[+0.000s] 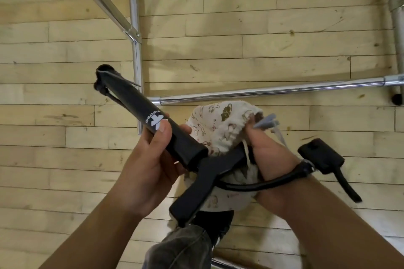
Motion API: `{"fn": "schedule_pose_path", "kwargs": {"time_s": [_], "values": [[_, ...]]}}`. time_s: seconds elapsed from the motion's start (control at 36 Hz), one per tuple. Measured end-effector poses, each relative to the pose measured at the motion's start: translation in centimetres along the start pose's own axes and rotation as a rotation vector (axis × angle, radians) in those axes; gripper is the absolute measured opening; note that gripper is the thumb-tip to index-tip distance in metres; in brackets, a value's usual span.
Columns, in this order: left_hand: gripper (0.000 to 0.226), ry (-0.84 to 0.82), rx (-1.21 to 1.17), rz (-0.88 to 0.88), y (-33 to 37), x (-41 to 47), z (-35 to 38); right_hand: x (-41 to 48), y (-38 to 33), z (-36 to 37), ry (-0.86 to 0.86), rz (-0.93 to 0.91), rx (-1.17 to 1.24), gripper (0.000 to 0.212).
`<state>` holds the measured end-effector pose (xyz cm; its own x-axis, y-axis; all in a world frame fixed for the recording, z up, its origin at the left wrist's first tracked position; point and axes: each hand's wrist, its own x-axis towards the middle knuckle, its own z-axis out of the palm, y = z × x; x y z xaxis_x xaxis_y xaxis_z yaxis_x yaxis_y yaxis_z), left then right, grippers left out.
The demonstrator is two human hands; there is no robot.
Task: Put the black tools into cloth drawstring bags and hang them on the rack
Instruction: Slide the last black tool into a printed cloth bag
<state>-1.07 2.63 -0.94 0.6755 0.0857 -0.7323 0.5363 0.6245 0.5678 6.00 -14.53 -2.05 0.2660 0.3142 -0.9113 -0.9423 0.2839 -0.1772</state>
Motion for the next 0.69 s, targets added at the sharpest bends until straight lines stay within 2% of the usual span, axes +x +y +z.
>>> {"fn": "schedule_pose_path", "kwargs": {"time_s": [0.11,0.17,0.22,0.28,0.33,0.44,0.53,0.61,0.69], "values": [[0.066,0.064,0.019,0.107,0.9,0.1,-1.0,-0.1,0.0,-1.3,-0.137,-0.059,0.112,0.035],[0.069,0.087,0.065,0.151,1.3,0.1,-1.4,0.1,-0.2,-2.4,-0.149,-0.115,0.088,0.028],[0.075,0.115,0.145,0.189,1.5,-0.2,-1.3,0.3,-0.4,-2.9,-0.075,-0.199,0.022,0.022],[0.074,0.155,0.241,0.232,1.5,-0.4,-0.9,0.3,-0.1,-3.3,-0.014,-0.294,-0.061,0.013],[0.062,0.215,0.312,0.249,1.4,-0.5,-0.1,0.4,0.2,-4.2,0.038,-0.429,-0.220,0.012],[0.077,0.375,0.482,0.295,1.3,-0.2,0.4,-1.3,-0.9,-3.9,-0.032,-0.627,-0.476,0.019],[0.061,0.453,0.607,0.345,1.4,-0.2,0.3,-2.8,-1.5,-2.6,-0.062,-0.679,-0.629,0.021],[0.064,0.472,0.555,0.341,1.6,-0.2,1.0,-2.9,-1.3,-3.2,-0.079,-0.625,-0.585,0.031],[0.064,0.461,0.301,0.245,2.4,0.0,1.8,-1.9,-0.6,-3.9,-0.140,-0.538,-0.292,0.028]]}}
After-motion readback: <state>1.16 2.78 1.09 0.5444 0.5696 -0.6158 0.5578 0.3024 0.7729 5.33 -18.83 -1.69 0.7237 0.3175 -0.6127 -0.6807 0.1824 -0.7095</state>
